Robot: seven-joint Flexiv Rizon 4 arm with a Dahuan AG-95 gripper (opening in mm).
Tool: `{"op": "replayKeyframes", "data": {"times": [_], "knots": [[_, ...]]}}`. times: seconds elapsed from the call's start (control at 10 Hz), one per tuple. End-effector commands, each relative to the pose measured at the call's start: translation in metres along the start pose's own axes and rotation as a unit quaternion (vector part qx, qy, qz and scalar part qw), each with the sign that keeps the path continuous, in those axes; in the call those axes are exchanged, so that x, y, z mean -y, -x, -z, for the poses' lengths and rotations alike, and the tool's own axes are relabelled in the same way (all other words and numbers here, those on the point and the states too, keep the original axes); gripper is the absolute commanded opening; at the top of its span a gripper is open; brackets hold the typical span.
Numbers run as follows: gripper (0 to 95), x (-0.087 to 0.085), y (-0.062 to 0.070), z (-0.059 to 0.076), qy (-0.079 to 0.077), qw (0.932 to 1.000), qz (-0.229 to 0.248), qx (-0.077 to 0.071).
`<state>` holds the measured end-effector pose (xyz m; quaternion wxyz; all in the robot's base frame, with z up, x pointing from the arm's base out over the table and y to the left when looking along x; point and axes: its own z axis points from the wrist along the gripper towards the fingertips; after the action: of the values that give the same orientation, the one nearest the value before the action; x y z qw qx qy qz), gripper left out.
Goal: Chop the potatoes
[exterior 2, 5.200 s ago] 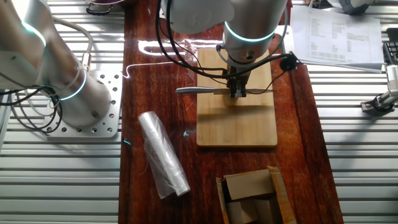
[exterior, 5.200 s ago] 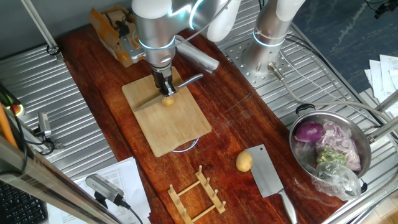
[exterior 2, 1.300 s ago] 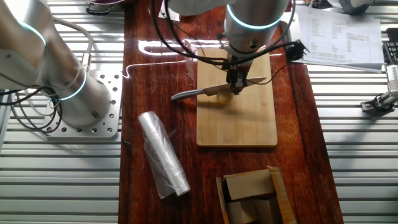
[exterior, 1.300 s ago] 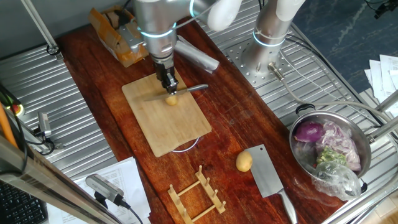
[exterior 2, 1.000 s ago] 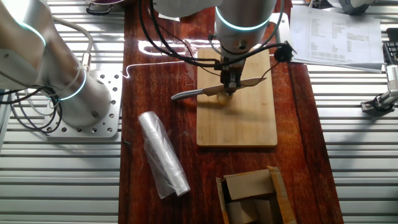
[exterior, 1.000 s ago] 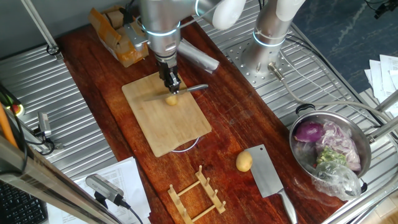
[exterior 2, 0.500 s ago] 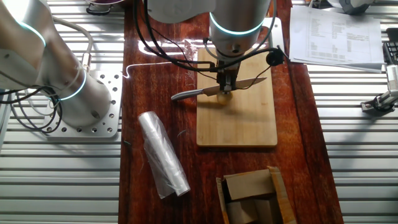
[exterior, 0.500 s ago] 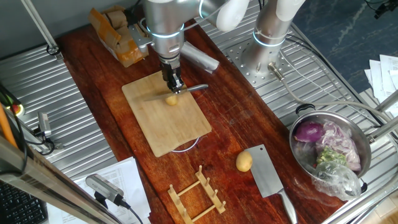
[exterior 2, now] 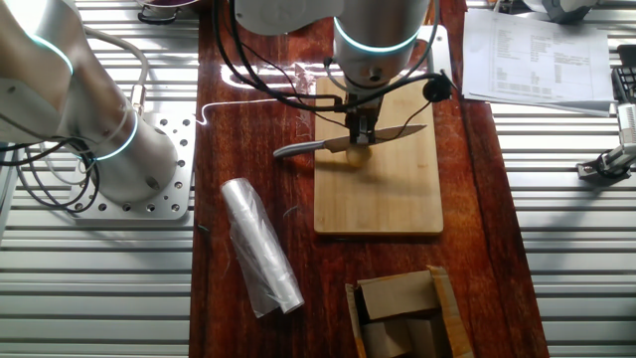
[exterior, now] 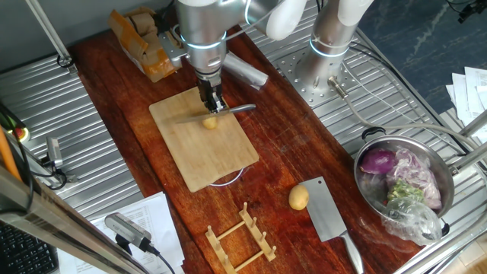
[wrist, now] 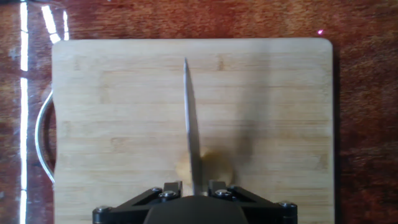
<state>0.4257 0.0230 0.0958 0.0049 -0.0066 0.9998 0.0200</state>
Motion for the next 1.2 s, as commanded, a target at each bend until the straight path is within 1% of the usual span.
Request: {"op": "replayKeyframes", "data": {"times": [0.1,0.2,0.3,0.6,0.9,1.1,1.2], "knots": [[0.0,-0.0001,0.0,-0.0005,-0.003,1.0,0.002,0.0],[0.0,-0.0001,0.0,-0.0005,-0.004,1.0,0.005,0.001],[19.0,0.0,0.0,-0.0005,-0.004,1.0,0.005,0.001],[19.0,0.0,-0.0002,-0.0005,-0.004,1.0,0.006,0.002],[19.0,0.0,-0.0039,-0.0017,-0.005,1.0,0.007,0.004],[19.0,0.0001,-0.0042,-0.0026,-0.004,0.9999,0.007,0.006],[19.0,0.0002,-0.0042,-0.006,-0.004,0.9999,0.008,0.009]]}}
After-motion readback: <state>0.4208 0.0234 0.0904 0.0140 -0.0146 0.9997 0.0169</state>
